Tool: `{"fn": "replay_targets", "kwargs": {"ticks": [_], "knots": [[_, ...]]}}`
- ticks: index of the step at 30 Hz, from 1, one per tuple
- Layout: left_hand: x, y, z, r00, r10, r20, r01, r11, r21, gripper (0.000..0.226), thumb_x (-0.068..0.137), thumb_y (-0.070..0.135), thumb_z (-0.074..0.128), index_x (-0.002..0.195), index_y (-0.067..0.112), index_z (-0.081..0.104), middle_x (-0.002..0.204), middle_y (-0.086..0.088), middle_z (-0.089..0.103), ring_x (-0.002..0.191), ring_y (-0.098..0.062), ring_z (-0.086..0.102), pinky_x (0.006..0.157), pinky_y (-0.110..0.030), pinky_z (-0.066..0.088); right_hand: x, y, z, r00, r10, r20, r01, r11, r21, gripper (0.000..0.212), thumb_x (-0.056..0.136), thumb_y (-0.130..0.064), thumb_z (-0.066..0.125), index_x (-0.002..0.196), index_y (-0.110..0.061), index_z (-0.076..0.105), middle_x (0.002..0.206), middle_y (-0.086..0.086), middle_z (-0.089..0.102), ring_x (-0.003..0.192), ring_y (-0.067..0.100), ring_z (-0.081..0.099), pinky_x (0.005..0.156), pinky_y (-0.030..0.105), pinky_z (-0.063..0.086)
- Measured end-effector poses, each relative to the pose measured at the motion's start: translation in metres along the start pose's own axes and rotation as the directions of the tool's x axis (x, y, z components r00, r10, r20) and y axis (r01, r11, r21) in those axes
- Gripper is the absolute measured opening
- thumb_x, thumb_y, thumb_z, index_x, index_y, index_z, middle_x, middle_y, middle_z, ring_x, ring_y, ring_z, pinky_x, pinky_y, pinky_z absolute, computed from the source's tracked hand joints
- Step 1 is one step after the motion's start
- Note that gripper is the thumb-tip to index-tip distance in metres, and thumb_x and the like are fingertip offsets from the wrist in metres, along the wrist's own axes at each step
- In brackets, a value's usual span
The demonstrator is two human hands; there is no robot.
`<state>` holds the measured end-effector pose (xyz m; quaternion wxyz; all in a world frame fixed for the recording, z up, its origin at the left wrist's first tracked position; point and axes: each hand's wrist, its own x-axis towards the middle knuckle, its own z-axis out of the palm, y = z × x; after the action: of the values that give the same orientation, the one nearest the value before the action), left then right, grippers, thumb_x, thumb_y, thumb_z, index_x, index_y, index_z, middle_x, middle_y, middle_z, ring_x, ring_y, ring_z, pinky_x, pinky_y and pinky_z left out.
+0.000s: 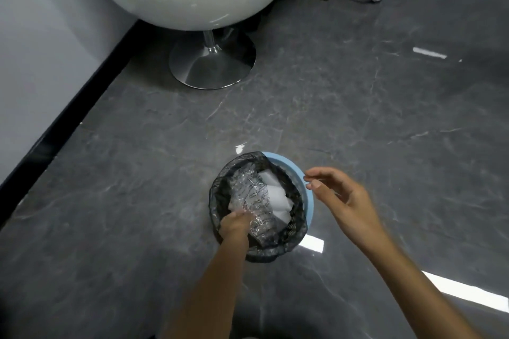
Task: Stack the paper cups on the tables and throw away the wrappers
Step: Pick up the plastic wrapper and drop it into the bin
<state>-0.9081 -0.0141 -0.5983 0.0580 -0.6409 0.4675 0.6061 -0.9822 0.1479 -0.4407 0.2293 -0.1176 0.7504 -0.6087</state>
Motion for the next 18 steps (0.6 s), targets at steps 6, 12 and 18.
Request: {"fn": "replay_targets", "kwargs": {"ticks": [6, 12, 18], "knots": [[-0.031, 0.016, -0.015, 0.997, 0.063, -0.035, -0.065, 0.995, -0.07, 0.053, 0.084, -0.007, 0.067, 0.134, -0.001, 0.05, 0.132, -0.017, 0.058, 0.108, -0.03, 0.06, 0.079, -0.027, 0.049, -0.011, -0.018, 0.004, 1.0, 0.003, 0.009, -0.003, 1.0, 0.002, 0.014, 0.089, -0.006, 0.059, 0.101, -0.01, 0.066, 0.102, 0.002, 0.069, 0.1, 0.025, 0.063, 0.081, 0.02, 0.05], [-0.101, 0.051, -0.058, 0.961, 0.246, -0.125, -0.266, 0.948, -0.174, 0.038, 0.09, -0.008, 0.058, 0.127, -0.005, 0.056, 0.122, -0.02, 0.064, 0.111, -0.029, 0.061, 0.094, -0.029, 0.047, -0.035, -0.073, 0.003, 1.0, -0.001, 0.012, 0.0, 0.999, 0.034, 0.014, 0.09, -0.006, 0.058, 0.1, -0.013, 0.066, 0.102, 0.003, 0.069, 0.099, 0.024, 0.063, 0.08, 0.02, 0.05], [-0.214, 0.098, -0.109, 0.913, 0.407, -0.025, -0.397, 0.873, -0.282, 0.015, 0.096, 0.002, 0.053, 0.103, 0.01, 0.063, 0.086, 0.002, 0.067, 0.079, -0.008, 0.064, 0.069, -0.015, 0.047, -0.065, -0.16, -0.005, 1.0, -0.009, 0.011, 0.008, 0.998, 0.07, 0.014, 0.091, -0.009, 0.058, 0.099, -0.017, 0.066, 0.102, 0.003, 0.069, 0.1, 0.023, 0.063, 0.084, 0.023, 0.05]]}}
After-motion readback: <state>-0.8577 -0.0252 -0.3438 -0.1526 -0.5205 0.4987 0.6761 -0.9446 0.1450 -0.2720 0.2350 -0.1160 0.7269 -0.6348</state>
